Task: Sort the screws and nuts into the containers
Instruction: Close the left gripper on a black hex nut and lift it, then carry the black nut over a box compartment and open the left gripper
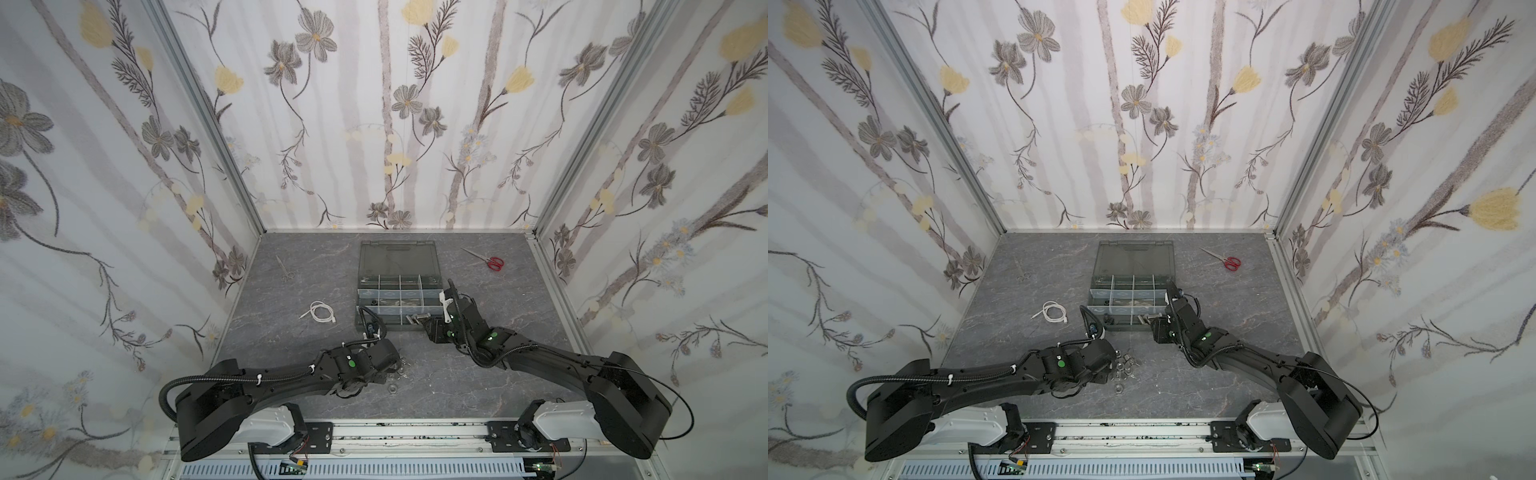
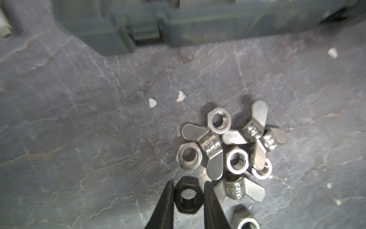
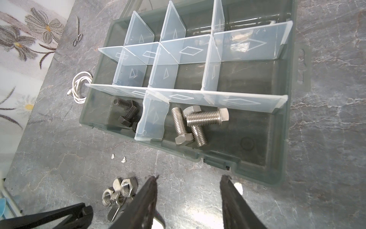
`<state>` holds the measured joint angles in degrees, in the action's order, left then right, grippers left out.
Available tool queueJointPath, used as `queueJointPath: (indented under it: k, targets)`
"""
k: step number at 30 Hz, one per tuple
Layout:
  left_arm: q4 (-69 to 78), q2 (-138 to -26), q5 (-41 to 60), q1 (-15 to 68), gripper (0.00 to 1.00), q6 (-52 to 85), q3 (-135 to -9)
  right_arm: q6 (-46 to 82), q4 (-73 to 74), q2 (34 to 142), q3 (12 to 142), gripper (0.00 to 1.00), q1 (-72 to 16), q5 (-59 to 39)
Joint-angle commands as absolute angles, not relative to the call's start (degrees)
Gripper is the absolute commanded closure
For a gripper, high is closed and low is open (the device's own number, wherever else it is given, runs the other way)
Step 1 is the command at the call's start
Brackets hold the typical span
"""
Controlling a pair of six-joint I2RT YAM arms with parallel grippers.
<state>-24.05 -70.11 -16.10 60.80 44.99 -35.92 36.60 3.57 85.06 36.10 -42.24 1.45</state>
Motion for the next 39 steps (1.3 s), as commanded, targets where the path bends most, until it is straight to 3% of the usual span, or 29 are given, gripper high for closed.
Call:
queueJointPath:
  k: [1, 7, 15, 28, 31, 33, 39]
  targets:
    - [-23.9, -65.9, -21.1, 57.7, 0.78, 42.0, -37.4, 36.8, 3.7, 84.6, 37.1, 0.48, -42.2, 2.7]
    - [-23.2, -68.3, -21.6, 47.3, 0.78, 29.2, -46.9, 37.3, 3.2, 84.3, 37.9, 0.48, -42.2, 4.0]
    - [-15.7, -80.1, -13.1, 34.2, 0.79, 18.9, -54.2, 37.9, 1.8, 83.4, 38.6, 0.48, -42.3, 5.2]
    - [-12.8, -90.8, -5.5, 28.7, 0.78, 16.4, -59.9, 40.8, 2.6, 78.5, 34.5, 0.48, -42.3, 8.9]
    - [-12.6, -90.7, -5.7, 28.5, 0.66, 16.8, -59.8, 40.3, 2.3, 78.5, 34.7, 0.47, -42.2, 9.6]
    - [-12.4, -90.3, -5.8, 28.3, 0.53, 17.4, -59.8, 40.3, 2.3, 78.8, 34.8, 0.47, -42.2, 9.5]
    - [-12.1, -88.1, -5.3, 27.3, 0.44, 18.8, -58.9, 40.4, 3.1, 80.2, 35.2, 0.47, -42.2, 8.7]
